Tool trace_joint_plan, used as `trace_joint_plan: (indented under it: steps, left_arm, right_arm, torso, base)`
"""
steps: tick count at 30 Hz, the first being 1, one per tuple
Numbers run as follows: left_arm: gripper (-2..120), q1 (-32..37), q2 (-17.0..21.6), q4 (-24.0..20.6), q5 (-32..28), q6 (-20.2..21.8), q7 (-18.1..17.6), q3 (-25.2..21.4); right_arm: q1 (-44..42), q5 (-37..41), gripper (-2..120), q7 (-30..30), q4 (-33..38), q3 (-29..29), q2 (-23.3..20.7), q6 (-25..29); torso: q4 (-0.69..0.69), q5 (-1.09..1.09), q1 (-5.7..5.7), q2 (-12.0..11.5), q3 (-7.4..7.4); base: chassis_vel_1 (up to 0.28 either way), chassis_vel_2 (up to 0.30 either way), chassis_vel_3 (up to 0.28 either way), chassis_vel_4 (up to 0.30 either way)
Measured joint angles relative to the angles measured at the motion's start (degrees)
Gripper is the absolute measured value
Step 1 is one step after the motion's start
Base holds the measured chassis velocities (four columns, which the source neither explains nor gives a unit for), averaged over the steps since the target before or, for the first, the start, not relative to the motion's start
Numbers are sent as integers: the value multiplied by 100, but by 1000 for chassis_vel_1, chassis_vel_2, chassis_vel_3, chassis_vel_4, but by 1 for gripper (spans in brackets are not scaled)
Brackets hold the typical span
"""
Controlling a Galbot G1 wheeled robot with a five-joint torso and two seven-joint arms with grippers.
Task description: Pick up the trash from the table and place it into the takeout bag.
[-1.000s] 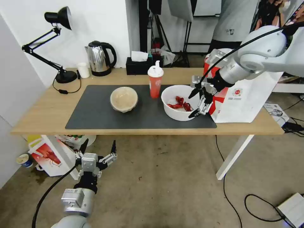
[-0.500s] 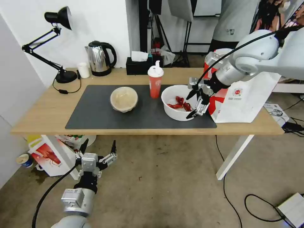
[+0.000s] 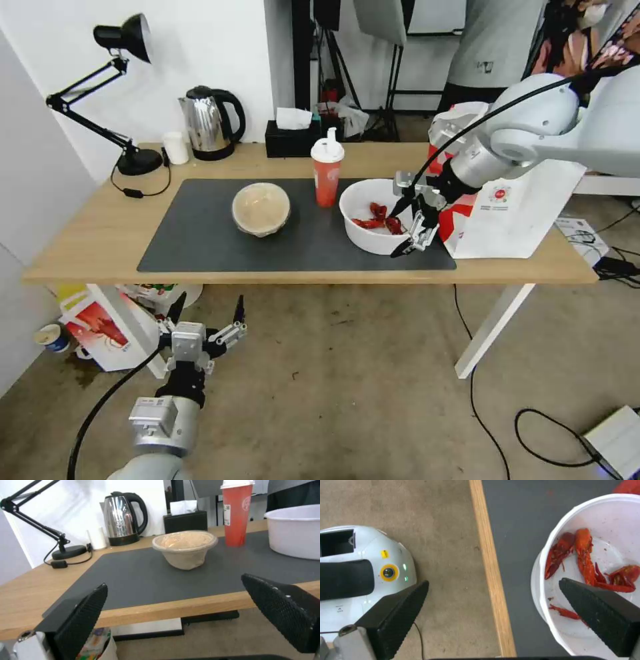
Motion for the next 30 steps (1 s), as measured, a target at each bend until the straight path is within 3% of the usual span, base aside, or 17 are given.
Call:
trace_joint_plan:
  steps: [30]
  left_arm:
    - [100, 0, 0, 0, 0, 0, 0, 0]
  right_arm:
    - [-801, -277, 100, -51, -491, 465, -205, -9]
  torso:
    - [0, 0, 0, 0, 0]
  base:
    - [0, 0, 0, 0]
